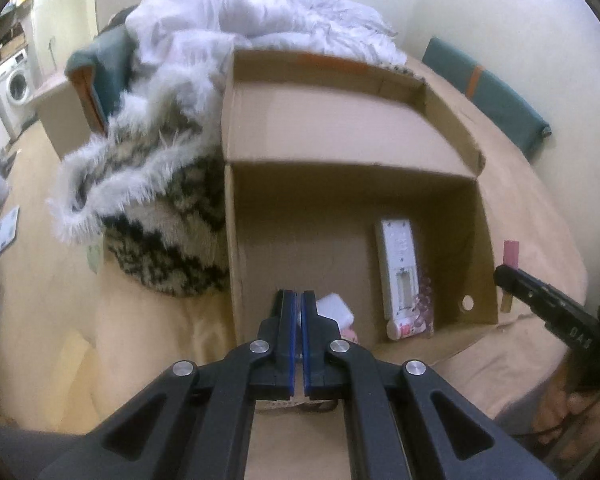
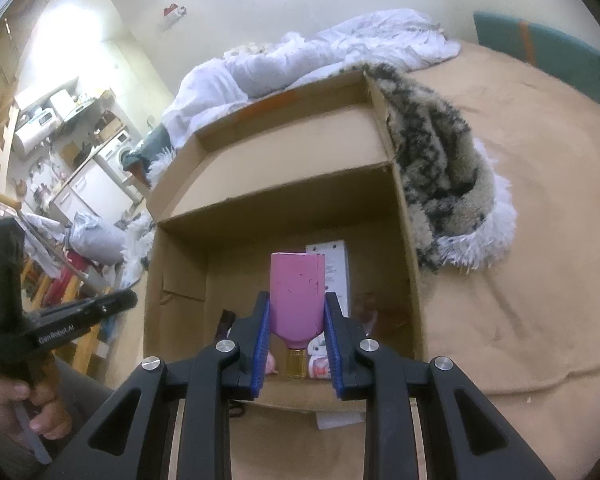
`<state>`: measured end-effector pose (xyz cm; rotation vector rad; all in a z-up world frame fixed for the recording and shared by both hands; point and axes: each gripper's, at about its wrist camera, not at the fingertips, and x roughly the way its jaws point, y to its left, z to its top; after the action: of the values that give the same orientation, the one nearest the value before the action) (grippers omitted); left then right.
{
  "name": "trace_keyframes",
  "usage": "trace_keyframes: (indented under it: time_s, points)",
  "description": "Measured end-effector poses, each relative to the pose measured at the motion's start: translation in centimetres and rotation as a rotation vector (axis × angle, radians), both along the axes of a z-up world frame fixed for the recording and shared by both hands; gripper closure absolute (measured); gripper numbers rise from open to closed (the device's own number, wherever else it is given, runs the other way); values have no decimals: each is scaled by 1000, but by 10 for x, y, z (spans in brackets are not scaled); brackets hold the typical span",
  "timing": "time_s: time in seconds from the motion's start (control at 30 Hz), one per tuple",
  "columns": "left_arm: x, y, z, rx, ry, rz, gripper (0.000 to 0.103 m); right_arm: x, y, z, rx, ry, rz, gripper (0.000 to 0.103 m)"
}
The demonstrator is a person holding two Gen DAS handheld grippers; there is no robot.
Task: Organize rigid objects
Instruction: 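Carry lip-gloss tube and battery into the box and open both tools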
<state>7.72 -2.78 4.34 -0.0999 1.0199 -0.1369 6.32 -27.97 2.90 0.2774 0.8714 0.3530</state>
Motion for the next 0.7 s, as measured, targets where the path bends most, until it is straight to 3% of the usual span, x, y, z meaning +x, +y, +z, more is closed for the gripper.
trace_keyframes:
  time_s: [0.2,0.37,0.5,0.53,0.57,0.6,0.7]
  points:
    - [-1,1,-21,-3,48,19,100,13,15,-21,-43,100,40,77]
    - [-2,0,-29,25,42,23,100,22,23,-41,-93,173,42,77]
    - [0,4,-37,12,66,44,100,24,17,-44,-64,196,23,73]
    - [-1,4,-38,12,67,44,100,25,15,-43,-52,191,15,60]
    - [-1,4,-37,15,65,43,100,24,13,-41,-40,179,6,34]
    - [-1,3,-37,21,61,40,99,23,11,-38,-26,165,-7,25]
    - [-3,0,-34,40,42,29,94,24,4,-33,35,145,-17,22]
